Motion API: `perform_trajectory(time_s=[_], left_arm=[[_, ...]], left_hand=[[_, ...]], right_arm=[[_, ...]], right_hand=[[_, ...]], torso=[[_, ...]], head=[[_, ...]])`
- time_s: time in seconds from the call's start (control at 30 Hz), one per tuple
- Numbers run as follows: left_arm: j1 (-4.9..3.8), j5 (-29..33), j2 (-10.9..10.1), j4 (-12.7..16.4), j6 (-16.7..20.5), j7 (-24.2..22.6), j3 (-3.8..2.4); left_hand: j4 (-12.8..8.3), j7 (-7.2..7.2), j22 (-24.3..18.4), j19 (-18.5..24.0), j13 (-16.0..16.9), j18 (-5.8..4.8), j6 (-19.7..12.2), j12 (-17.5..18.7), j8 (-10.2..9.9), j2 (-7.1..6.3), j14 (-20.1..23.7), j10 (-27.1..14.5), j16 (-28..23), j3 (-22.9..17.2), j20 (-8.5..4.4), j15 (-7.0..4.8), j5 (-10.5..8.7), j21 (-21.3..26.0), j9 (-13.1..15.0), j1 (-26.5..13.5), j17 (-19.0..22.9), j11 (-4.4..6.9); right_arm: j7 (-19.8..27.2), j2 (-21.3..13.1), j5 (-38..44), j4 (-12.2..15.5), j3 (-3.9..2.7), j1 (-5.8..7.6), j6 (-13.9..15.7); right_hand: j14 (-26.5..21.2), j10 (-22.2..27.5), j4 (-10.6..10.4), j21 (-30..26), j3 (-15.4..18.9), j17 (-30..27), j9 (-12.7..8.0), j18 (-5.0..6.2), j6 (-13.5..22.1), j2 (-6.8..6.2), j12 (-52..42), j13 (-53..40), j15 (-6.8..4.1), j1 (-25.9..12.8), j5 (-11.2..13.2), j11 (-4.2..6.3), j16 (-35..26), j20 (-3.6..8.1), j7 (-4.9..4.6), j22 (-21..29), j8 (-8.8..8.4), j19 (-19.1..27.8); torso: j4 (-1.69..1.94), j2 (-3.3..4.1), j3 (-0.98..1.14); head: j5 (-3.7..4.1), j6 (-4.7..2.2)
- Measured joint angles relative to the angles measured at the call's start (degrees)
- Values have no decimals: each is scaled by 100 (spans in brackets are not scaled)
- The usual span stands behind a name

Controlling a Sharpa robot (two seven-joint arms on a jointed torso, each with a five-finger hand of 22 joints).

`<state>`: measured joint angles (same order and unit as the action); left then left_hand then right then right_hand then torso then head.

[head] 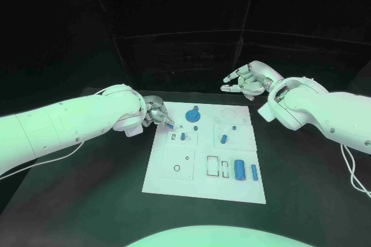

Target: Assemble the parts on the task board

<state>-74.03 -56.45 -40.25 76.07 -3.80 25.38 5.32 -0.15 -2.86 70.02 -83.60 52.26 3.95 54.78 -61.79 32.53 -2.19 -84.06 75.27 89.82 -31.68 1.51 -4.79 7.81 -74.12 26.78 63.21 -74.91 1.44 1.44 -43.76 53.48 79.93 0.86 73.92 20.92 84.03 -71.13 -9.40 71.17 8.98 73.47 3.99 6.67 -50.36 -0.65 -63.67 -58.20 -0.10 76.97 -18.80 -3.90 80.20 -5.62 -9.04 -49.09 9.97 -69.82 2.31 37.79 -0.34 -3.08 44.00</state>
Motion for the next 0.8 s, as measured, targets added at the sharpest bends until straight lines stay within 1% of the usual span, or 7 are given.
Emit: perform_trajectory(time_s=[0.1, 0.23, 0.47, 0.63, 0.7, 0.8], left_arm=[[24, -85, -56, 144, 47, 0, 51], [57, -258, -88, 257, 83, 0, 89], [94, -705, -97, 362, 128, -2, 107], [108, -940, -90, 368, 140, -2, 108], [119, -1011, -77, 367, 140, 0, 109], [144, -1088, -38, 359, 140, 8, 109]], left_hand=[[-8, 0, 5, 0, -7, 0, 0, 0, 0, -15, 0, 0, 0, -8, 0, 0, 0, 0, 5, -15, 0, -1], [-32, -1, 11, 0, -16, 0, 0, 0, 23, -30, 0, -1, 0, -32, 0, 0, -1, -24, 8, -30, 0, -1], [-65, -2, 10, 0, -15, 0, 0, 0, 25, -38, 0, 20, 0, -62, 0, 0, -6, -24, 8, -38, 0, 19], [-66, -2, 10, 0, -15, 0, -1, 0, 25, -37, 0, 21, 0, -61, 0, 0, -12, -24, 7, -37, 0, 19], [-66, -2, 17, 0, -7, 0, -1, 0, 25, -36, 0, 20, 0, -62, 0, 0, -4, -24, 7, -36, 0, 18], [-66, -3, 24, 0, 5, 0, -1, 0, 24, -36, 0, 20, 0, -62, 0, 0, 12, -24, 7, -36, 0, 18]], right_arm=[[0, 0, 0, -8, 0, 0, -2], [0, 7, 0, -11, 0, 0, -4], [2, 10, 0, -19, 0, -1, -9], [3, 11, -1, -22, 0, -1, -11], [4, 12, -1, -22, 0, -1, -12], [4, 16, -1, -23, 0, -2, -13]], right_hand=[[0, 0, 0, 0, 0, 0, 0, 0, 0, 0, 0, 0, 0, 0, 0, 0, 0, 0, 0, 0, 0, 0], [0, 0, 0, 0, 0, -1, 0, 0, 0, 17, 0, 0, 0, 17, 0, 0, 0, 0, 0, 0, 0, 0], [0, 0, 0, 0, 0, -1, 0, 0, 0, 23, 0, 0, 0, 23, 0, 0, 0, 0, 0, 0, 0, 0], [-1, 0, -9, 0, 9, -1, 0, 0, 0, 23, 0, 1, -2, 23, -18, 0, 0, 0, 0, 0, 0, 0], [-21, 0, -16, 0, 16, -1, 0, 0, 0, 23, 0, 0, -21, 23, -38, 0, 0, 0, 0, 0, 0, 0], [-21, 0, -16, 0, 16, -1, 0, 0, 0, 23, 0, 0, -21, 23, -38, 0, 0, 0, 0, 0, 0, 0]], torso=[[0, 1, -1], [0, 5, -1], [-11, 13, -2], [-14, 15, 1], [-15, 15, 3], [-15, 15, 4]], head=[[-10, 4], [-26, 7], [-32, 16], [-30, 30], [-27, 37], [-26, 50]])
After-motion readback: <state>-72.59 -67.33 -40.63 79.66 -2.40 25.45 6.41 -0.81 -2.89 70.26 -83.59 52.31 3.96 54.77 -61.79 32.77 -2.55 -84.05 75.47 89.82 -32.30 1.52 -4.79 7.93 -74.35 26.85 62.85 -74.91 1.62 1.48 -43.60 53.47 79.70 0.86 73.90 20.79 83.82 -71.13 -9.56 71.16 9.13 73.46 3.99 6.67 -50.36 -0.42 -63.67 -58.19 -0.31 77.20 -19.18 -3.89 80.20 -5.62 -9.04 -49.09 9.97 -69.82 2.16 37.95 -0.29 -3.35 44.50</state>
